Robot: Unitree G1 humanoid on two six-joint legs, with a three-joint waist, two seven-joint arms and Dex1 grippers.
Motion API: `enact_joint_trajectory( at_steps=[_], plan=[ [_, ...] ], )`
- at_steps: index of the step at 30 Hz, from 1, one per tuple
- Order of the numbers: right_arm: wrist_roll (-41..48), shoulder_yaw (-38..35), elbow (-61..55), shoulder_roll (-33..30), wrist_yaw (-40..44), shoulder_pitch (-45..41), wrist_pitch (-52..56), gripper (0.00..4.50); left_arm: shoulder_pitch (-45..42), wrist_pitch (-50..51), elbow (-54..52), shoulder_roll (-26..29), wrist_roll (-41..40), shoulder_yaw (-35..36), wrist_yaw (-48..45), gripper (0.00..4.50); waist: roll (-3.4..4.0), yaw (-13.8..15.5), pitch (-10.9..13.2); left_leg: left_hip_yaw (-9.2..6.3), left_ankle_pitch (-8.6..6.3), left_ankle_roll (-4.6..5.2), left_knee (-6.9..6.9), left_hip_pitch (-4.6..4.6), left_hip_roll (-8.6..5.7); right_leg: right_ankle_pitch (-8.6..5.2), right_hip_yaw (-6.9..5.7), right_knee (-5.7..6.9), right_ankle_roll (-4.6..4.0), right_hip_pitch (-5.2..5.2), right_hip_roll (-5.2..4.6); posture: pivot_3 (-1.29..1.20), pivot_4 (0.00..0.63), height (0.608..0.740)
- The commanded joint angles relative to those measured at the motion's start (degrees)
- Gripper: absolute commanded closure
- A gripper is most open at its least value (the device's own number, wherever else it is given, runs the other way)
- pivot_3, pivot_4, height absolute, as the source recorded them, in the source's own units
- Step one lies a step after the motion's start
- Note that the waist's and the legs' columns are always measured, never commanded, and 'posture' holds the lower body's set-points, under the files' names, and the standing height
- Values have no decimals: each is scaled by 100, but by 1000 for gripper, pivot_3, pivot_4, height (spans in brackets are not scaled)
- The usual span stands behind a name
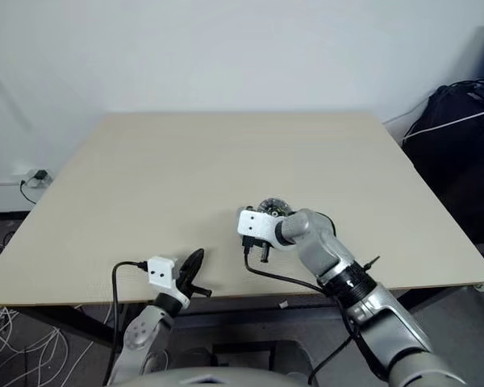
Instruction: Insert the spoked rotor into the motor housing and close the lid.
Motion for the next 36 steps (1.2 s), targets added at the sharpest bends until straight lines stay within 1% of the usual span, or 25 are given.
enact_joint_trajectory(
  at_steps=[1, 9, 13, 23, 27, 36],
  plan=[
    [181, -314, -794, -151, 29, -49, 363, 4381, -130, -46, -28, -42, -42, -29, -50, 4500, -1, 1, 2, 0, 0, 0, 0, 0, 0, 0, 0, 1, 0, 0, 0, 0, 0, 740],
    [459, -274, -1503, -816, 256, 49, 848, 4381, -167, 25, -50, -41, -50, -60, -71, 4500, -7, 22, 6, -1, -1, 2, 2, -1, -1, -1, 0, -2, -1, 1, -1, 0, 0, 740],
    [703, -209, -1759, -960, 339, 128, 1130, 4381, -168, 64, -85, -43, -52, -64, -68, 4500, -11, 18, 9, -4, -1, 2, 2, -3, -1, -2, -2, -4, -3, 1, -1, 0, 0, 740],
    [1365, -200, -1676, -405, -125, 289, 1996, 4381, -109, 189, -249, -41, -43, -94, -44, 4500, -15, 20, 11, -5, -1, 3, 3, -3, -1, -2, -3, -2, -3, 1, -1, 0, 0, 740],
    [1492, -113, -1502, -277, -334, 222, 2083, 4381, -75, 227, -302, -43, -37, -97, -31, 4500, -16, 27, 12, -5, -2, 3, 4, -3, -2, -2, -3, -3, -3, 2, -3, 0, 0, 740],
    [1719, -251, -773, 329, -1005, -73, 2209, 4381, -28, 173, -240, -43, -42, -69, -35, 4500, -15, 14, 11, -6, -1, 2, 7, 0, -1, -2, -6, 2, -3, 6, -2, 0, 0, 740]
  ],
)
